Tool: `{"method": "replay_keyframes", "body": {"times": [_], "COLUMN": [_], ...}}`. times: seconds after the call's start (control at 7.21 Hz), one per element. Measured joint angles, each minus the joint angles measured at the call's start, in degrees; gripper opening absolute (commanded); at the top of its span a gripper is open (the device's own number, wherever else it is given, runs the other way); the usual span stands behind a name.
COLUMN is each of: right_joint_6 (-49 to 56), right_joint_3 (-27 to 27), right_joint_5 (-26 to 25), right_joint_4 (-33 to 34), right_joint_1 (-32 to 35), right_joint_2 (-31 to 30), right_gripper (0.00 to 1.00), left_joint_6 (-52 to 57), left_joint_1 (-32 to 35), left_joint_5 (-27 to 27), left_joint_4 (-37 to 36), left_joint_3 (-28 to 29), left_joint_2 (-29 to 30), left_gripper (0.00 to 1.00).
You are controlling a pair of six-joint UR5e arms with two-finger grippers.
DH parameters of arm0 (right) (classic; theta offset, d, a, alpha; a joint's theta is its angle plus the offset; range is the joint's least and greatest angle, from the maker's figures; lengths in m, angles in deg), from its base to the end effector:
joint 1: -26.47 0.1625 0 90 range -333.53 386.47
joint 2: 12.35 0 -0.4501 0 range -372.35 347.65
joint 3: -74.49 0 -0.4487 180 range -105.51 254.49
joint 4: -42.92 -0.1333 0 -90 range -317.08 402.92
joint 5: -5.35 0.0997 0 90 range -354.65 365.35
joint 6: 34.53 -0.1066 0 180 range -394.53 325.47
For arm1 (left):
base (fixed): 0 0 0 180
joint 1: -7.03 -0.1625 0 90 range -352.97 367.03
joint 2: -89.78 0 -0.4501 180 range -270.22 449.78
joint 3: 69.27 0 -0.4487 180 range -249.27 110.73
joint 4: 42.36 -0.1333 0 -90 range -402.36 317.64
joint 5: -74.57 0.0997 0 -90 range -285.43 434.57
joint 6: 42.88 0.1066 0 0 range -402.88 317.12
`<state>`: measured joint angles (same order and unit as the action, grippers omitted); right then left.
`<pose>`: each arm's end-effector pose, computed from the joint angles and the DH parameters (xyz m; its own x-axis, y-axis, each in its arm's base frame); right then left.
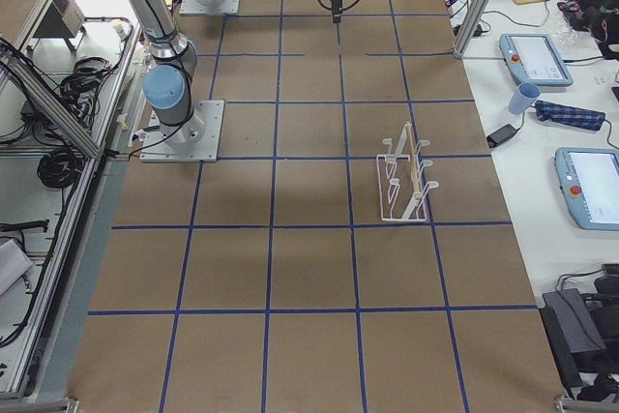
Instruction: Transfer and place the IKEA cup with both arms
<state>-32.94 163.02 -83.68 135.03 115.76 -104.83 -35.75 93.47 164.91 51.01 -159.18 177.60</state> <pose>0.1284 -0.5402 0.5476 -0.9998 -0.0170 -0.0139 -0.0154 0.9942 -0.1060 -0.0996 -0.5361 0.5216 -0.9980 0.0624 -0.0035 0.0623 0.9979 0.0198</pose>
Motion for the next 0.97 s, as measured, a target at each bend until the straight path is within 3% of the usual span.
{"method": "replay_keyframes", "body": {"times": [0.42, 0.97], "right_joint_6": [0.0, 0.0], "right_joint_3": [0.0, -0.1], "right_joint_5": [0.1, 0.1], "right_joint_4": [0.0, 0.0], "right_joint_1": [0.0, 0.0], "right_joint_2": [0.0, -0.1], "right_gripper": [1.0, 1.0], "left_joint_6": [-0.9, -0.8], "left_joint_1": [1.2, 2.1], "left_joint_5": [-0.3, -0.1], "left_joint_4": [4.0, 5.0], "left_joint_3": [6.9, 3.4], "left_joint_2": [4.4, 1.1], "left_gripper": [1.0, 1.0]}}
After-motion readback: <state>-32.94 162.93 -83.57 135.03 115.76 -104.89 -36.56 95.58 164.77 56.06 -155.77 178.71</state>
